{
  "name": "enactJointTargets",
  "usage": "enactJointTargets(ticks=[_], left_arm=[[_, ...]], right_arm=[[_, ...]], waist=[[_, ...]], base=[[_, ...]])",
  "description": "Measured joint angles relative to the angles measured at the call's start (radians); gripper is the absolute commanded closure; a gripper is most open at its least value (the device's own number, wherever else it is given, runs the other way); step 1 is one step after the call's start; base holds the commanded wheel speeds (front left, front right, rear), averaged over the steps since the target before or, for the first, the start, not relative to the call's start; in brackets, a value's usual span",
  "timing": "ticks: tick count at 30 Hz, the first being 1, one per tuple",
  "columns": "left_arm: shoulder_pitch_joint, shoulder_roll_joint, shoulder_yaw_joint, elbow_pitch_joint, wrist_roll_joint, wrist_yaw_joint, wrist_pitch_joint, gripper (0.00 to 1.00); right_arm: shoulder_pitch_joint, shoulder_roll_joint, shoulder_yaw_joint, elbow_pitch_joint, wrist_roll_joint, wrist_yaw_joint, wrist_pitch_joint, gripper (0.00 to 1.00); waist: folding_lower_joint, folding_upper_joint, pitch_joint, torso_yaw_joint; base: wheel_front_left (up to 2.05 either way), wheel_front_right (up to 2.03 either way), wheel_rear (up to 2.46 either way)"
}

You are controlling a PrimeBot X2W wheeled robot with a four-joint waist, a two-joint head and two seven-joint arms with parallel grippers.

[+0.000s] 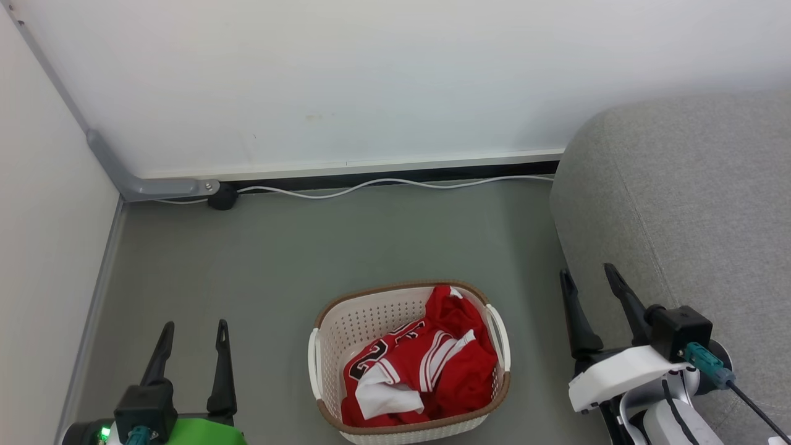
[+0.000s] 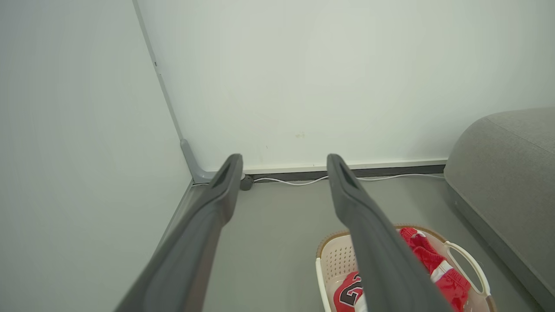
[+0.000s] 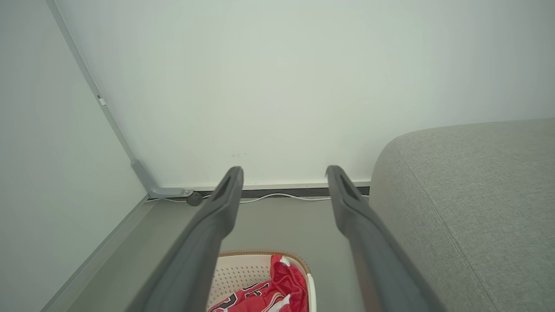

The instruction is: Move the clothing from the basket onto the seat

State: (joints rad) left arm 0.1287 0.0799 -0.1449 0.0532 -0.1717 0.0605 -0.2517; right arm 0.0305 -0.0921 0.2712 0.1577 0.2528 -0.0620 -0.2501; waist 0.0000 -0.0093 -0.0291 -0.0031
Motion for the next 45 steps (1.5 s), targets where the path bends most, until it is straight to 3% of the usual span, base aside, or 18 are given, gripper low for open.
enactJointTargets(ticks=[25,34,45], left_arm=[[0.000,-0.001,0.016,0.003,0.017,-0.010,0.000,0.00],[-0.012,-0.001,0.002,-0.007,0.028,-0.026,0.000,0.00],[-0.152,-0.004,-0.053,0.057,0.062,-0.052,0.000,0.00]], right_arm=[[0.000,0.005,-0.016,-0.005,-0.007,0.009,0.000,0.00],[-0.015,0.006,-0.041,-0.045,-0.009,0.009,0.000,0.00],[-0.136,0.005,-0.072,-0.100,-0.018,0.009,-0.002,0.00]], waist=[[0.0000,0.0000,0.037,-0.003],[0.0000,0.0000,0.121,-0.006],[0.0000,0.0000,0.264,-0.024]], base=[[0.00,0.00,0.00],[0.00,0.00,0.00],[0.00,0.00,0.00]])
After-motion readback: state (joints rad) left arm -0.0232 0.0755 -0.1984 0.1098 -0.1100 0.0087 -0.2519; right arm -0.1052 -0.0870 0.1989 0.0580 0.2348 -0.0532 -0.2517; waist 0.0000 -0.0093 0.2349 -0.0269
